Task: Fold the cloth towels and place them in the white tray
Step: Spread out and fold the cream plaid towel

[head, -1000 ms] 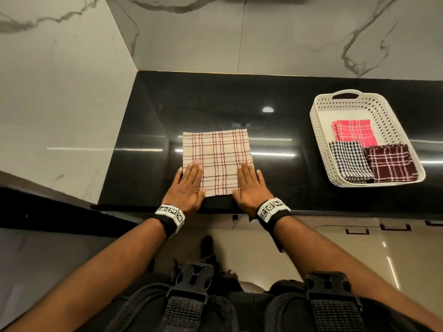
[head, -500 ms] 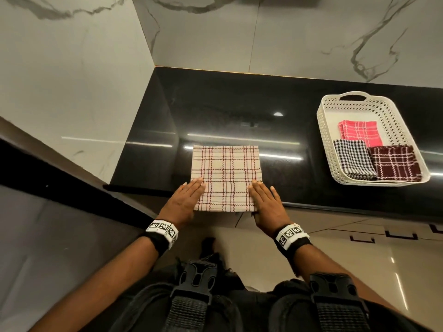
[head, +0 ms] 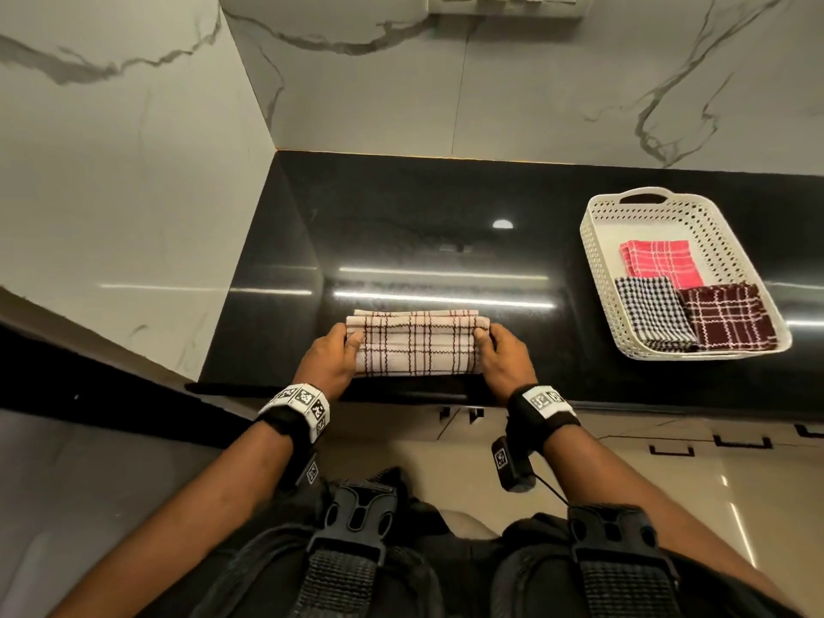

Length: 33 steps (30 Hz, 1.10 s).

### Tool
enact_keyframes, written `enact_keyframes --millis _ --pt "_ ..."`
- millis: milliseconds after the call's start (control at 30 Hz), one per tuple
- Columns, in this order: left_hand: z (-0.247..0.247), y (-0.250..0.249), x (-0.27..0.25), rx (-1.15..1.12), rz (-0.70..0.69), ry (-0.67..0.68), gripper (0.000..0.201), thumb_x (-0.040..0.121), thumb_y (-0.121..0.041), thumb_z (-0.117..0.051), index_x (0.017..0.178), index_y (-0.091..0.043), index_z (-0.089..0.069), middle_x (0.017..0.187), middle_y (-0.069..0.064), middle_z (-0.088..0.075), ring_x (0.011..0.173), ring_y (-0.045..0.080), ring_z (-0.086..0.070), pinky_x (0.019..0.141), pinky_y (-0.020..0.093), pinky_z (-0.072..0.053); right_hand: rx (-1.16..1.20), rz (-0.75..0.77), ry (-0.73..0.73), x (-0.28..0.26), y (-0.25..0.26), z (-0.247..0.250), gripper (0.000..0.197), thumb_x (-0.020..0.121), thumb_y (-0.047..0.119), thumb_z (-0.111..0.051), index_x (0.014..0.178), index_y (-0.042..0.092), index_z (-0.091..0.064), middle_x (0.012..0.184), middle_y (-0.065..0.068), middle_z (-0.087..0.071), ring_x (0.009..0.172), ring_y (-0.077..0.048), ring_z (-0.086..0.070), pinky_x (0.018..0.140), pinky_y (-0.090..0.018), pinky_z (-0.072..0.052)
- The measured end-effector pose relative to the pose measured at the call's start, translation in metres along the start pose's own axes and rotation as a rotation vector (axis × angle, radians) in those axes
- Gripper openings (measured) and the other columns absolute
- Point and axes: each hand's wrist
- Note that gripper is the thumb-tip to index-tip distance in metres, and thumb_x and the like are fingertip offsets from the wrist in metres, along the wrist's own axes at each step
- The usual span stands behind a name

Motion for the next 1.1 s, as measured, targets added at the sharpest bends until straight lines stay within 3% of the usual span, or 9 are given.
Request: enact_keyframes --millis 133,233,700,800,867,967,1033,1100 --pt "-0.008 -0.006 0.015 0.165 0.053 0.006 0.034 0.105 -0.039 -0.033 0.105 -0.010 -0.048 0.108 0.022 -0.065 0.097 0.043 -0.062 0.081 0.045 -0.046 -0.198 -0.126 -0.014 0.020 0.007 -0.019 0.034 0.105 0.040 -0.035 0.107 0.011 -0.053 0.107 -0.018 -0.067 0.096 -0.040 -0.063 0.084 -0.048 -0.052" --pt "-0.011 -0.007 0.020 0.222 0.061 0.005 0.033 0.106 -0.037 -0.033 0.107 -0.008 -0.046 0.107 0.023 -0.065 0.096 0.044 -0.062 0.079 0.046 -0.045 -0.331 -0.142 -0.041 0.024 0.009 -0.027 0.035 0.105 0.040 -0.030 0.104 0.010 -0.049 0.107 -0.023 -0.067 0.096 -0.045 -0.062 0.083 -0.049 -0.051" --pt "-0.011 -0.012 0.032 0.251 0.127 0.007 0.032 0.104 -0.045 -0.034 0.105 -0.014 -0.041 0.102 0.015 -0.067 0.090 0.038 -0.065 0.074 0.042 -0.046 -0.518 -0.181 -0.022 0.038 0.022 -0.027 0.025 0.106 0.028 -0.030 0.109 0.007 -0.042 0.103 -0.019 -0.068 0.094 -0.042 -0.066 0.077 -0.048 -0.051" --pt "-0.008 -0.014 0.030 0.212 0.168 -0.005 0.032 0.102 -0.047 -0.035 0.107 -0.016 -0.041 0.102 0.013 -0.066 0.090 0.036 -0.064 0.075 0.041 -0.047 -0.446 -0.196 -0.040 0.040 0.023 -0.025 0.024 0.105 0.030 -0.033 0.112 0.009 -0.040 0.108 -0.020 -0.066 0.097 -0.042 -0.064 0.079 -0.048 -0.051" --pt "-0.006 -0.016 0.025 0.140 0.181 -0.052 0.034 0.101 -0.050 -0.037 0.110 -0.017 -0.038 0.100 0.010 -0.064 0.088 0.032 -0.064 0.074 0.040 -0.047 -0.366 -0.160 -0.089 0.036 0.024 -0.022 0.033 0.102 0.030 -0.040 0.127 0.009 -0.037 0.121 -0.018 -0.057 0.106 -0.040 -0.058 0.084 -0.050 -0.050" --pt "-0.007 -0.013 0.012 0.157 -0.008 -0.238 0.035 0.097 -0.041 -0.050 0.117 -0.014 -0.040 0.107 0.008 -0.055 0.091 0.026 -0.056 0.079 0.043 -0.047 -0.535 0.042 -0.141 0.024 0.030 -0.020 0.064 0.097 0.031 -0.050 0.150 0.007 -0.021 0.144 -0.015 -0.037 0.130 -0.035 -0.038 0.103 -0.055 -0.041" --pt "-0.016 -0.015 0.009 0.243 -0.253 -0.285 0.038 0.092 -0.032 -0.057 0.123 -0.013 -0.045 0.117 0.008 -0.052 0.100 0.026 -0.053 0.087 0.044 -0.045 -0.617 0.177 -0.003 0.015 0.037 -0.026 0.070 0.098 0.033 -0.045 0.155 0.008 -0.012 0.160 -0.014 -0.018 0.148 -0.034 -0.014 0.119 -0.056 -0.017" --pt "-0.029 -0.020 0.012 0.387 -0.489 -0.177 0.047 0.094 -0.031 -0.049 0.137 -0.013 -0.043 0.139 0.010 -0.049 0.126 0.030 -0.049 0.107 0.046 -0.036 -0.634 0.298 0.238 0.010 0.042 -0.040 0.069 0.103 0.036 -0.035 0.157 0.011 -0.002 0.166 -0.009 0.006 0.152 -0.027 0.009 0.122 -0.053 0.000"
Point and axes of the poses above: each hand's wrist, its own x-axis towards the middle knuckle, its own z-axis out of the back of the hand, y = z × x
